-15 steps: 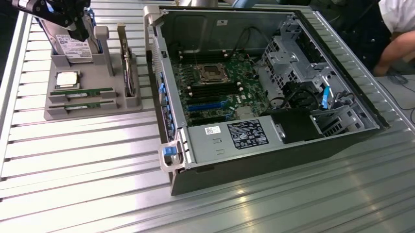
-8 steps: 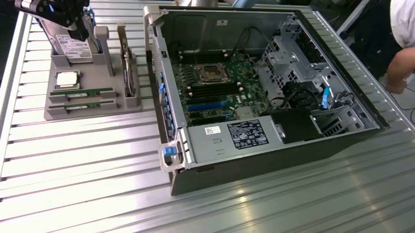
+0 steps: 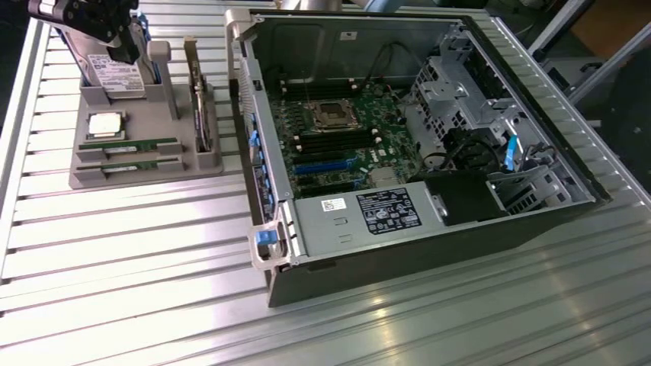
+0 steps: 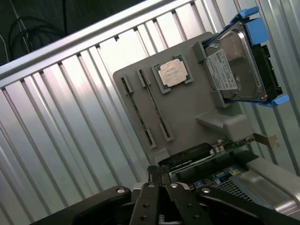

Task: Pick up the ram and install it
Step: 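Pick up the ram and move it above insertion slot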

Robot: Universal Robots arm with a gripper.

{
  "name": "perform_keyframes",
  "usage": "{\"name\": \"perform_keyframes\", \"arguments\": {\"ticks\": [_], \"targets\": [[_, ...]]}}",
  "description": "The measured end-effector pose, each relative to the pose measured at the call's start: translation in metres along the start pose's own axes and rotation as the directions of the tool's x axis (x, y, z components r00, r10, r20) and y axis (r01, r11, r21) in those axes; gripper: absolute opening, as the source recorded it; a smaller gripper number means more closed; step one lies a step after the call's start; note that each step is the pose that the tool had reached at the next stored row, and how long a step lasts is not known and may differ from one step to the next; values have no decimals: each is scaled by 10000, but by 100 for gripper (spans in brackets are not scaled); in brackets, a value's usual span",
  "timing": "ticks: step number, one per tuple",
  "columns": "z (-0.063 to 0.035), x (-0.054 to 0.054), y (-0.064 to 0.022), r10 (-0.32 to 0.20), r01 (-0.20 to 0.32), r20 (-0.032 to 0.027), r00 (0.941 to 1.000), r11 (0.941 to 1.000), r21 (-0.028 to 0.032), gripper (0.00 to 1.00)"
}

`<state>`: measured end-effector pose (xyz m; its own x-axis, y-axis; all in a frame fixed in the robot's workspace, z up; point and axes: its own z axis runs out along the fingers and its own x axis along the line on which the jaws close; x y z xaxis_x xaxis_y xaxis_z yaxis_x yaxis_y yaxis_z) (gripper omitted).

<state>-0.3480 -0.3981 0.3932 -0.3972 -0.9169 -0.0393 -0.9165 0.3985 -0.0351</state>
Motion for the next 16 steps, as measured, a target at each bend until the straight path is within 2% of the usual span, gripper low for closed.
{"name": "perform_keyframes", "arguments": {"ticks": [4,6,16], "targets": [[0,0,0,-248,248,8,9997,9997,-10,10],[0,0,0,-525,525,19,9986,9986,-20,10],[0,0,0,-1149,1149,43,9934,9934,-43,10]]}}
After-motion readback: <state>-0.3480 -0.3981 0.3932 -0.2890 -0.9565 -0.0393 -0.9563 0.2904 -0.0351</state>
